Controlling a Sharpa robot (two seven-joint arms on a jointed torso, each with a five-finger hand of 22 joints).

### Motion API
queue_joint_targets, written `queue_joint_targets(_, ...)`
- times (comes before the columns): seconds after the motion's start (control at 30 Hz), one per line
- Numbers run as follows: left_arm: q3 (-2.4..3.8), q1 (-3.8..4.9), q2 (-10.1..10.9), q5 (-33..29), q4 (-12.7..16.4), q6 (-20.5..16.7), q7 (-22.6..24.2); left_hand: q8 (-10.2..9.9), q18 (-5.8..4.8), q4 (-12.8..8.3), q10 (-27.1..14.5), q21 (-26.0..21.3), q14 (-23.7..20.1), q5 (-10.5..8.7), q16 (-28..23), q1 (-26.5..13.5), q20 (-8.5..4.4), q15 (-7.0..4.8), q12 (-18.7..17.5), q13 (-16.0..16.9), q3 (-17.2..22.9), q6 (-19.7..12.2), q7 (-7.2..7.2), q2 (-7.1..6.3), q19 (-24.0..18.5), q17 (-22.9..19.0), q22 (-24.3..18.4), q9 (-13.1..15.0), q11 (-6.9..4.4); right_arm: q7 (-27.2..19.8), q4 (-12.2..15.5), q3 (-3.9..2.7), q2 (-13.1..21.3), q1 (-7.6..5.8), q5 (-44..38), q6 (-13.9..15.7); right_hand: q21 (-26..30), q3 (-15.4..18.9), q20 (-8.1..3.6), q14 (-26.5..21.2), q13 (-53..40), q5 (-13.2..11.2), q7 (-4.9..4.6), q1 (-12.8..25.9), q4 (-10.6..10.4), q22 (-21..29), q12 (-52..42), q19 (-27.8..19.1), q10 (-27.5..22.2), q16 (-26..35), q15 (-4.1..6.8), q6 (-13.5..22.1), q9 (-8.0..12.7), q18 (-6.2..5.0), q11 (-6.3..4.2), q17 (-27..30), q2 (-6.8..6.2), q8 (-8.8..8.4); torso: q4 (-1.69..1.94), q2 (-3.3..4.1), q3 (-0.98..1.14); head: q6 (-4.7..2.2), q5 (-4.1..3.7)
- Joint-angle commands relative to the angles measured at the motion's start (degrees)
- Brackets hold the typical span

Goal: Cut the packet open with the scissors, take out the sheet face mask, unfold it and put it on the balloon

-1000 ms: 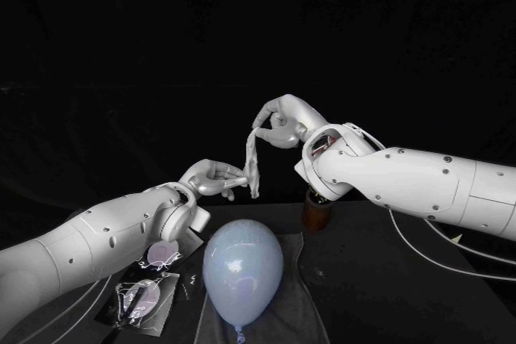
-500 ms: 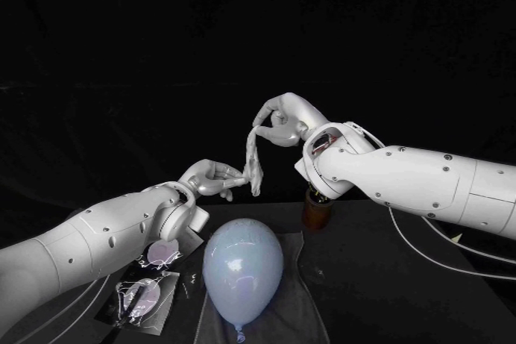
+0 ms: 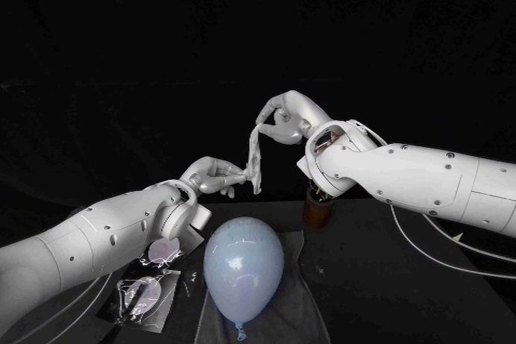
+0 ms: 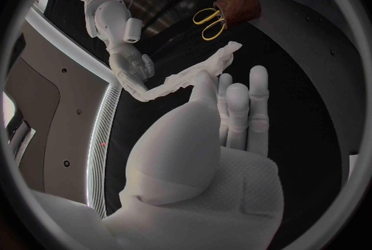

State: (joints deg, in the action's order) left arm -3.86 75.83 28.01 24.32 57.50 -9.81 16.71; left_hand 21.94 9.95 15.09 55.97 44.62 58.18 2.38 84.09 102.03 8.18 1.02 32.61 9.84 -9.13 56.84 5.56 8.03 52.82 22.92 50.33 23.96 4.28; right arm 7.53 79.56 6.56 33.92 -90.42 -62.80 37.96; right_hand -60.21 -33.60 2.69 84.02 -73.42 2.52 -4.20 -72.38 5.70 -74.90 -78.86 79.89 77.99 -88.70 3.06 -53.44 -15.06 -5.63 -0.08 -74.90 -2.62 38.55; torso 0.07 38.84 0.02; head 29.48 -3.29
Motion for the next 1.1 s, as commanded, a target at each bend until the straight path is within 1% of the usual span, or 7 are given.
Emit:
queue_joint_targets(0.03,0.08,0.04,-0.05,-1.55,0.28,0.17,2.21,0.56,0.52,0.01,0.88,0.43,0.54,0.4,0.35,1.0,-0.64,-0.1,-0.44,-0.29,0.47,0.42,-0.01,0.09,-0.02,0.51,0.23,0.62,-0.31,-0.41,-0.25,-0.02,-0.02,0.09,0.04,-0.44,-0.04,-0.37,-0.02,4.8,-0.12,0.28,0.1,0.36,-0.11,-7.98,-0.28,0.21,0.48,-0.18,0.52,-0.5,-0.06,0.31,-0.01,-10.79,-0.07,0.25,0.03,0.01,0.02,0.11,-0.08)
queue_joint_targets(0.23,0.21,0.06,0.72,-2.49,0.76,-1.14,2.59,0.84,0.53,0.0,2.06,0.97,1.32,0.41,0.53,1.69,-0.98,-0.51,-1.25,-0.78,1.03,0.58,0.4,-0.23,-0.1,1.53,0.79,0.95,-0.74,-0.16,-1.13,0.17,0.31,0.78,0.08,-1.27,0.1,-0.39,-0.01,4.78,-0.15,0.27,0.09,0.39,-0.11,-7.94,-0.29,0.17,0.5,-0.16,0.51,-0.5,-0.06,0.29,0.0,-10.7,-0.1,0.24,0.0,-0.01,-0.01,0.16,-0.06)
queue_joint_targets(0.4,0.83,0.64,2.53,-2.38,1.82,-2.3,2.52,0.94,0.53,-0.07,2.48,1.28,1.44,0.42,0.49,2.11,-1.17,-0.68,-1.6,-0.97,1.4,0.65,0.69,-0.48,-0.13,1.61,1.1,1.07,-0.91,-0.2,-2.96,0.45,0.93,2.2,0.09,-1.98,0.1,-0.39,-0.01,4.78,-0.15,0.27,0.09,0.39,-0.11,-7.94,-0.29,0.17,0.5,-0.16,0.51,-0.5,-0.06,0.29,0.0,-10.7,-0.1,0.24,0.07,-0.08,0.04,0.11,-0.05)
queue_joint_targets(0.7,1.3,4.02,5.28,0.53,3.66,-2.3,1.2,1.05,0.53,-0.17,2.97,1.7,1.79,0.43,0.48,2.6,-1.4,-0.85,-1.91,-1.15,1.9,0.9,0.94,-0.9,-0.15,2.08,1.51,1.12,-1.07,-0.87,-6.12,0.87,1.86,5.11,0.67,-2.48,0.24,-0.46,-0.01,4.77,-0.17,0.27,0.08,0.46,-0.12,-7.91,-0.29,0.13,0.52,-0.14,0.49,-0.49,-0.06,0.27,0.02,-10.66,-0.12,0.24,0.08,0.02,0.15,-0.09,0.44)
queue_joint_targets(0.83,1.34,4.79,5.58,1.74,4.05,-1.78,0.51,1.04,0.53,-0.17,3.07,1.85,1.93,0.43,0.49,2.77,-1.48,-0.9,-2.04,-1.22,2.14,0.96,0.95,-0.98,-0.16,2.27,1.66,1.1,-1.1,-1.09,-6.37,0.91,2.06,5.7,0.97,-2.63,0.42,-0.49,-0.01,4.74,-0.17,0.28,0.07,0.47,-0.12,-7.87,-0.28,0.07,0.51,-0.11,0.48,-0.49,-0.06,0.24,0.03,-10.55,-0.11,0.23,0.01,0.05,0.18,-0.06,0.52)
queue_joint_targets(0.9,1.35,5.17,5.54,2.31,4.12,-1.44,0.08,1.02,0.53,-0.19,3.13,1.97,2.01,0.44,0.5,2.93,-1.54,-0.93,-2.13,-1.27,2.34,1.01,0.95,-1.04,-0.17,2.36,1.77,1.07,-1.12,-1.22,-6.4,0.92,2.14,5.91,1.17,-2.77,0.5,-0.51,0.0,4.71,-0.19,0.28,0.07,0.48,-0.12,-7.85,-0.29,0.05,0.52,-0.08,0.48,-0.48,-0.06,0.23,0.03,-10.45,-0.1,0.23,-0.09,0.02,0.04,0.01,0.61)
queue_joint_targets(1.1,1.32,6.52,5.0,5.1,3.96,0.88,-2.85,0.91,0.5,0.07,3.27,2.26,2.65,0.43,0.69,2.81,-1.65,-0.93,-2.36,-1.39,2.59,1.1,1.02,-1.37,-0.19,3.47,2.06,0.95,-1.08,-1.35,-6.6,0.95,2.21,6.26,1.6,-3.7,0.5,-0.51,0.0,4.71,-0.19,0.28,0.07,0.48,-0.12,-7.85,-0.29,0.05,0.52,-0.08,0.48,-0.48,-0.06,0.23,0.03,-10.45,-0.1,0.23,0.02,0.01,0.05,0.03,0.68)
